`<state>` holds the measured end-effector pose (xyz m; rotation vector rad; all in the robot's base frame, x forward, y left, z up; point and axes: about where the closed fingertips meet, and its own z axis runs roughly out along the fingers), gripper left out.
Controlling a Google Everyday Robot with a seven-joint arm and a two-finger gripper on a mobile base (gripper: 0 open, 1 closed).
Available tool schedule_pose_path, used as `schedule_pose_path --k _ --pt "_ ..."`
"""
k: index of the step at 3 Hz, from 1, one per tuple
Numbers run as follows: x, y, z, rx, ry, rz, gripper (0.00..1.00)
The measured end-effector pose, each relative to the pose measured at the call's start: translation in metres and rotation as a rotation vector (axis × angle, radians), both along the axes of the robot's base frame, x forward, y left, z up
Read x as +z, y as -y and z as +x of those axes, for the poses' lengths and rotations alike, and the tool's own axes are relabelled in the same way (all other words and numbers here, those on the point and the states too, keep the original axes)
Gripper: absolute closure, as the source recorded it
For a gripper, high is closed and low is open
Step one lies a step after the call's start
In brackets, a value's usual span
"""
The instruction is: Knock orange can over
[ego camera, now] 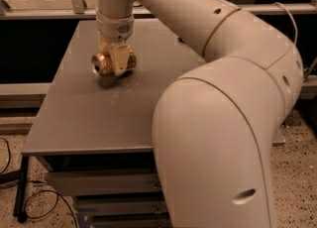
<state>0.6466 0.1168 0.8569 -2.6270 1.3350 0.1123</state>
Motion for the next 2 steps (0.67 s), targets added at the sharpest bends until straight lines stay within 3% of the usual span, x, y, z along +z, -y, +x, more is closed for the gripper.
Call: schedule_pose_path --k 1,2 --pt "-0.0004 -0.0058 -0.0049 0.014 -0.036 0.043 0.0" --pt "-0.0007 -0.0088 -0.0074 0.018 -0.064 0.078 0.0"
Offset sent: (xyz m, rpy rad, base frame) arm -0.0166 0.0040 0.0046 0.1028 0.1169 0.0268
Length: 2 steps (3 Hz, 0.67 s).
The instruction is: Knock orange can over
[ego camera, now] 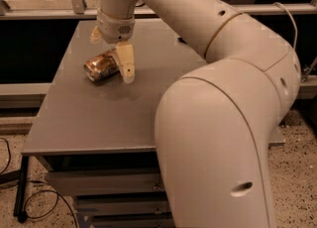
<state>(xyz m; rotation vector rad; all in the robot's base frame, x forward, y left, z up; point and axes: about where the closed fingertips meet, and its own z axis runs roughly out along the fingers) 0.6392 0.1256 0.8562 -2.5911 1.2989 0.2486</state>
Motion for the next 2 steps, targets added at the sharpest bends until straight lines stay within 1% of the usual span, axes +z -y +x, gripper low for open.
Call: schedule_pose_path --k 1,2 --pt "-0.0006 0.0014 0.0008 -0.012 -0.039 0.049 0.0" --pt "-0.001 0.0058 0.0036 -0.043 -0.105 0.134 0.0"
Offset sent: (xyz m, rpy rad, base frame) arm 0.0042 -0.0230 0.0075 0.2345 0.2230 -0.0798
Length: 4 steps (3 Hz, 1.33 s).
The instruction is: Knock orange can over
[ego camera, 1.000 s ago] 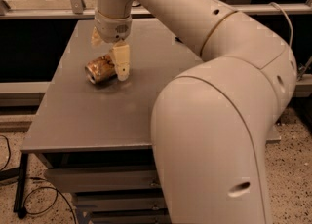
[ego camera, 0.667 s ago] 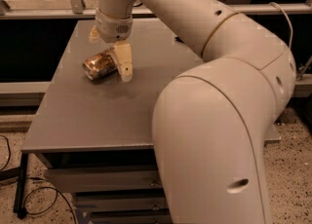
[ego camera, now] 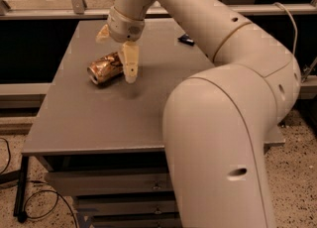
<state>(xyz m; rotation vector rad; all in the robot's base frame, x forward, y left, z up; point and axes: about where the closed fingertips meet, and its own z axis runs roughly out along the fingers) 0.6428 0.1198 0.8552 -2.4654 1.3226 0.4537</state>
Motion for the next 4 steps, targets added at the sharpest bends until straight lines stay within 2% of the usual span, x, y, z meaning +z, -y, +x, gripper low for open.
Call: schedule_pose_path --k 1,2,3,4 --pt "0.001 0.015 0.013 -0.106 -0.09 0.173 0.0" --pt "0.013 0.063 0.027 -0.296 -0.172 0.403 0.0" --pt "0.024 0.12 0.039 -0.502 -0.205 0.619 0.0" --pt "0.026 0.177 0.04 -0.688 -0.218 0.809 0.0"
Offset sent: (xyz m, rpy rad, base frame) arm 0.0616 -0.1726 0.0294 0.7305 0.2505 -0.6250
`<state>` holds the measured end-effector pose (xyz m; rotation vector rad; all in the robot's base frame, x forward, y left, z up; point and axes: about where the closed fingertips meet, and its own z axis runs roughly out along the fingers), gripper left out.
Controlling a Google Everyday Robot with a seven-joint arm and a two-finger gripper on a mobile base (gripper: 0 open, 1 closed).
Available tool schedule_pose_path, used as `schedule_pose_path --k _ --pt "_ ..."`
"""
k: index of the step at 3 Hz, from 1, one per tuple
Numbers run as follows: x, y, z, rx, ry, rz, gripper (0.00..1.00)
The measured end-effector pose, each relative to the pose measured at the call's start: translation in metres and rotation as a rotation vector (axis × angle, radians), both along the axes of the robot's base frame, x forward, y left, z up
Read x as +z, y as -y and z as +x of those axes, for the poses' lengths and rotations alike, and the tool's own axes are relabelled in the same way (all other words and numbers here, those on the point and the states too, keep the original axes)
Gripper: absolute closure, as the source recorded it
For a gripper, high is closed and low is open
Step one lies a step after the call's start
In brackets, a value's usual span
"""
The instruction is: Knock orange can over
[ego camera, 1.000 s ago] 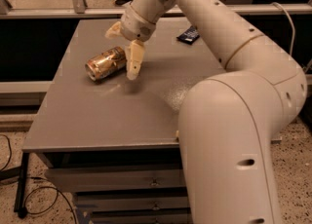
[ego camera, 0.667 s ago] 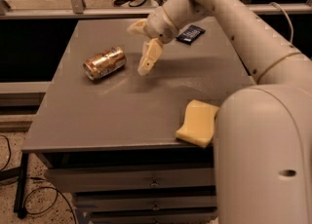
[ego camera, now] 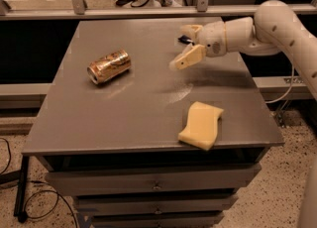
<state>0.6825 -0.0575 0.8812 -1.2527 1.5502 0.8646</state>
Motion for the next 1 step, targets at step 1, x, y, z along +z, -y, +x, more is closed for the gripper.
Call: schedule_pose_path --k 1 --pt "0.0036 0.0601 0.0096 -0.161 0.016 0.031 0.0"
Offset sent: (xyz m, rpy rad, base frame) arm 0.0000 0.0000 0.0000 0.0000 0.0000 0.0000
